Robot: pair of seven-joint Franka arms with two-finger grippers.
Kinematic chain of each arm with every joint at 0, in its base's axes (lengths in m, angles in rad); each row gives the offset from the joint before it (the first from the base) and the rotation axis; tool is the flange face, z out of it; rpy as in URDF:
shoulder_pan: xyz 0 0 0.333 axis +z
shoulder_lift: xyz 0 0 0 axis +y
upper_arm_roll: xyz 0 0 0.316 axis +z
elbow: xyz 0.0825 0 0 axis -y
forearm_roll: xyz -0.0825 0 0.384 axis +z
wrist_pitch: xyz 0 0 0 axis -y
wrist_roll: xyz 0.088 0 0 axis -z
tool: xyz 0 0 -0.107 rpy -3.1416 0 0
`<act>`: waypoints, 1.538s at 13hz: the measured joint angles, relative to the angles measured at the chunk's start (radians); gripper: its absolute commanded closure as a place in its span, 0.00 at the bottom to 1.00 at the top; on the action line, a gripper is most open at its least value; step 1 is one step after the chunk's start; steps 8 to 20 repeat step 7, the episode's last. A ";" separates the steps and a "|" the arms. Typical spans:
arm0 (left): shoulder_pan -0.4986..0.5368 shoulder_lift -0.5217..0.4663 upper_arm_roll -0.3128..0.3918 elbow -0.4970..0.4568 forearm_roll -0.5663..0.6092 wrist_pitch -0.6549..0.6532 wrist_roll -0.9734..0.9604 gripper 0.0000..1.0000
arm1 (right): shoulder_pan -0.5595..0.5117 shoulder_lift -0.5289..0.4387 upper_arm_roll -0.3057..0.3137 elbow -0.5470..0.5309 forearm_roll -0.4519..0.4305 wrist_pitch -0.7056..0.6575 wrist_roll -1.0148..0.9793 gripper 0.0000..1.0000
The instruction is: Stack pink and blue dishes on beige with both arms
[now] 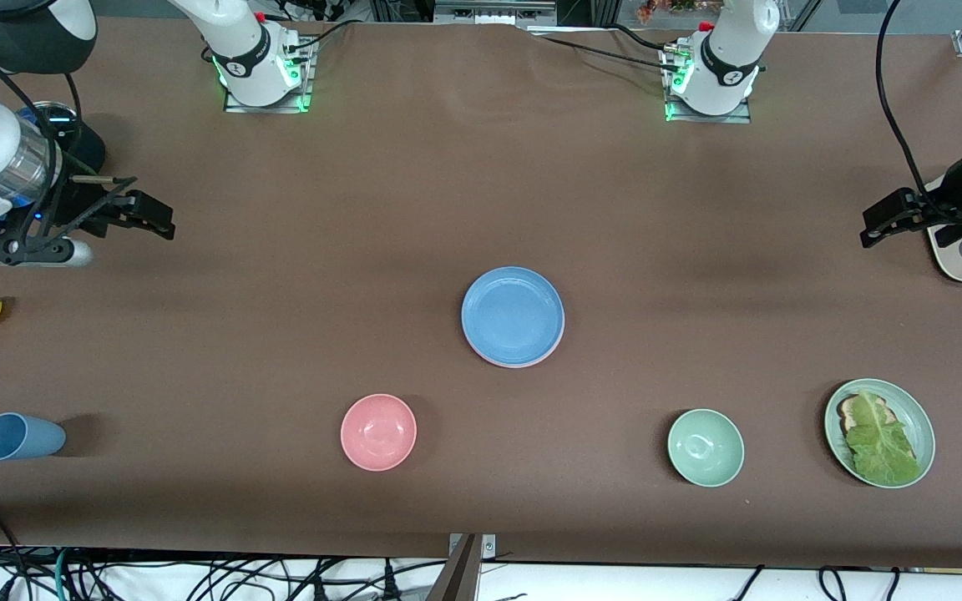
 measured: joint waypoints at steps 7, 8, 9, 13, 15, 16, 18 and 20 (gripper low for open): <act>0.000 0.000 0.000 0.000 0.000 0.000 0.000 0.00 | -0.007 -0.002 -0.001 0.024 -0.005 -0.025 -0.047 0.00; 0.000 0.000 0.000 0.000 0.000 0.000 0.000 0.00 | -0.007 -0.002 -0.001 0.024 -0.005 -0.025 -0.047 0.00; 0.000 0.000 0.000 0.000 0.000 0.000 0.000 0.00 | -0.007 -0.002 -0.001 0.024 -0.005 -0.025 -0.047 0.00; 0.000 0.000 0.000 0.000 0.000 0.000 0.000 0.00 | -0.007 -0.002 -0.001 0.024 -0.005 -0.025 -0.047 0.00; 0.000 0.000 0.000 0.000 0.000 0.000 0.000 0.00 | -0.007 -0.002 -0.001 0.024 -0.005 -0.025 -0.047 0.00; 0.000 0.000 0.000 0.000 0.000 0.000 0.000 0.00 | -0.007 -0.002 -0.001 0.024 -0.005 -0.025 -0.047 0.00; 0.000 0.000 0.000 0.000 0.000 0.000 0.000 0.00 | -0.007 -0.002 -0.001 0.024 -0.005 -0.025 -0.047 0.00; 0.000 0.000 0.000 0.000 0.000 0.000 0.000 0.00 | -0.007 -0.002 -0.001 0.024 -0.005 -0.025 -0.047 0.00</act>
